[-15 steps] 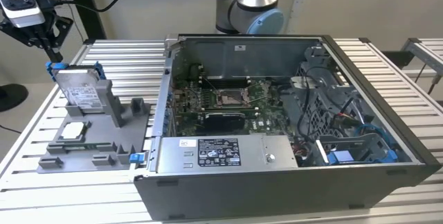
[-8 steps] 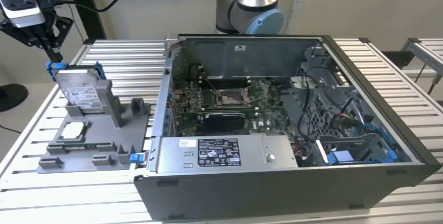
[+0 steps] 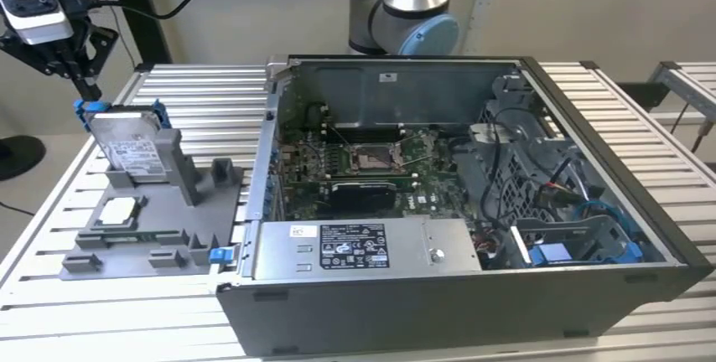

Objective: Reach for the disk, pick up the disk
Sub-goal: 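Pick up the disk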

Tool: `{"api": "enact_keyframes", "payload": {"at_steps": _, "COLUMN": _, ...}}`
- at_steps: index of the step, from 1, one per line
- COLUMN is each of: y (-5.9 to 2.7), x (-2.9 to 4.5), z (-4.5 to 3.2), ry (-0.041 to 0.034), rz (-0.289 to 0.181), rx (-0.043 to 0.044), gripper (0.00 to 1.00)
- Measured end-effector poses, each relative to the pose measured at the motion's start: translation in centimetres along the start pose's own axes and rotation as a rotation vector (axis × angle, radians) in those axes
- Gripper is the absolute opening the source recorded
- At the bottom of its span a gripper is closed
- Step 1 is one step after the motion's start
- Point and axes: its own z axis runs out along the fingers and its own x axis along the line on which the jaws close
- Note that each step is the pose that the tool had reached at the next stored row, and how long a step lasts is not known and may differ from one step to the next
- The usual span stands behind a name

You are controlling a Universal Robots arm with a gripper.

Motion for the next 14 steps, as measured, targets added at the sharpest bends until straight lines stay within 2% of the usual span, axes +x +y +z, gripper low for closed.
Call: {"api": "enact_keyframes", "payload": {"at_steps": 14, "y": 0.0, "x": 0.0, "z": 0.0, "ry": 0.0046, "rz": -0.121, "rx": 0.0005, "gripper": 0.0}}
